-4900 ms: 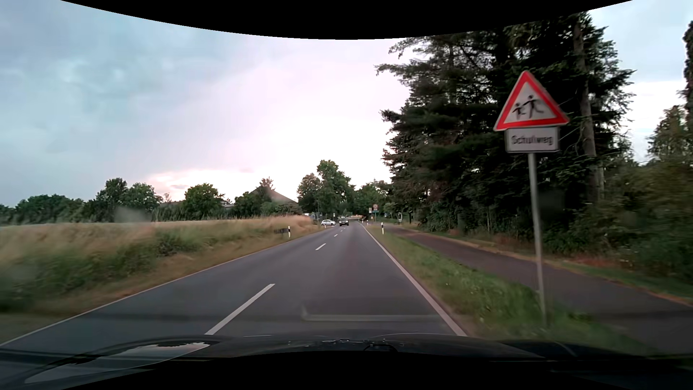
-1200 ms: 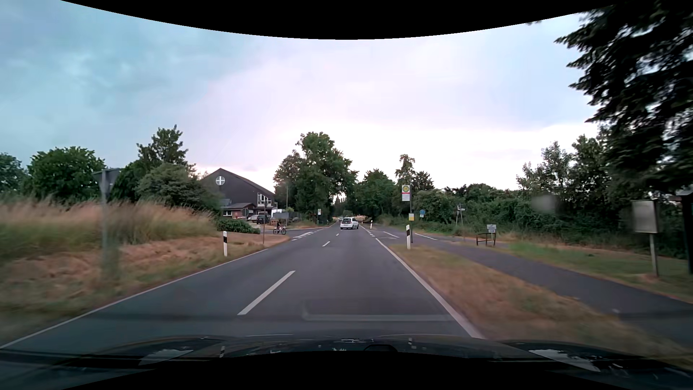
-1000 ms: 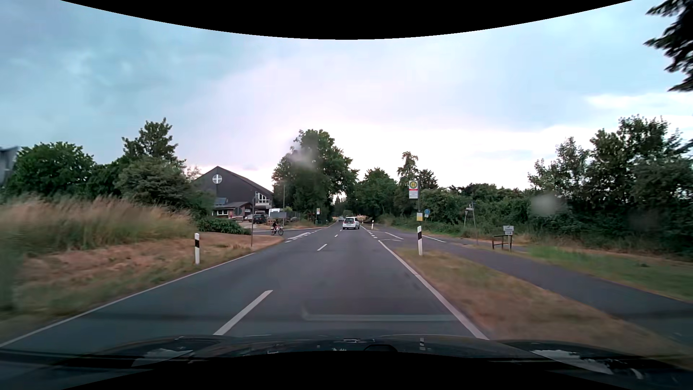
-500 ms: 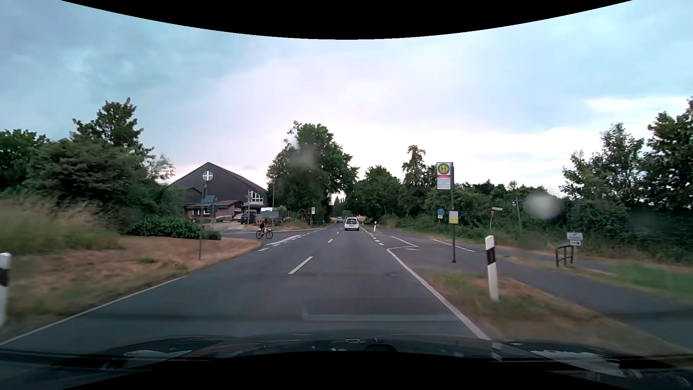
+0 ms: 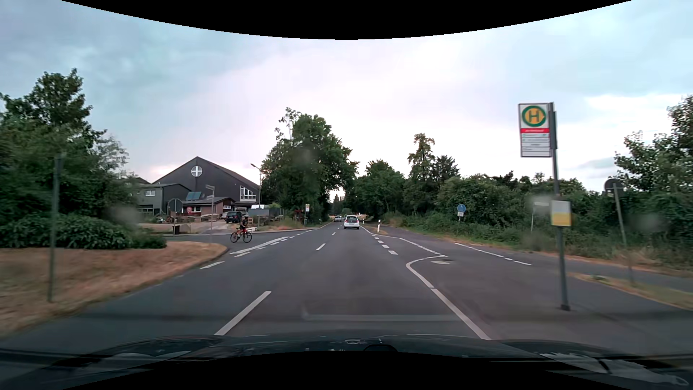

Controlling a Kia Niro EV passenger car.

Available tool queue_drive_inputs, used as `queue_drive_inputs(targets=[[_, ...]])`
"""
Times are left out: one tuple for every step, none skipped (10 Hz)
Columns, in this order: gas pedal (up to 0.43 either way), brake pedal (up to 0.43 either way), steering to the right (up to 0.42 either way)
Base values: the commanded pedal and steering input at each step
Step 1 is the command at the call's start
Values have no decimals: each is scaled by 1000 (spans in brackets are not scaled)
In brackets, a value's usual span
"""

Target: Follow the waypoints while adhering to traffic rules and regulations

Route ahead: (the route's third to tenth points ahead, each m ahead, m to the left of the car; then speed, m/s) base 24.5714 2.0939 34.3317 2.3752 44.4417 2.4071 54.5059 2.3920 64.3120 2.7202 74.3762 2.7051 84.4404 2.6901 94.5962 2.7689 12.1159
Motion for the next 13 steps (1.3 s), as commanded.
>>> queue_drive_inputs(targets=[[0,0,-4],[0,0,-3],[0,0,-2],[0,0,-1],[0,0,-1],[79,0,-1],[209,0,-2],[248,0,-3],[248,0,-4],[248,0,-4],[248,0,-4],[240,0,-4],[240,0,-5]])
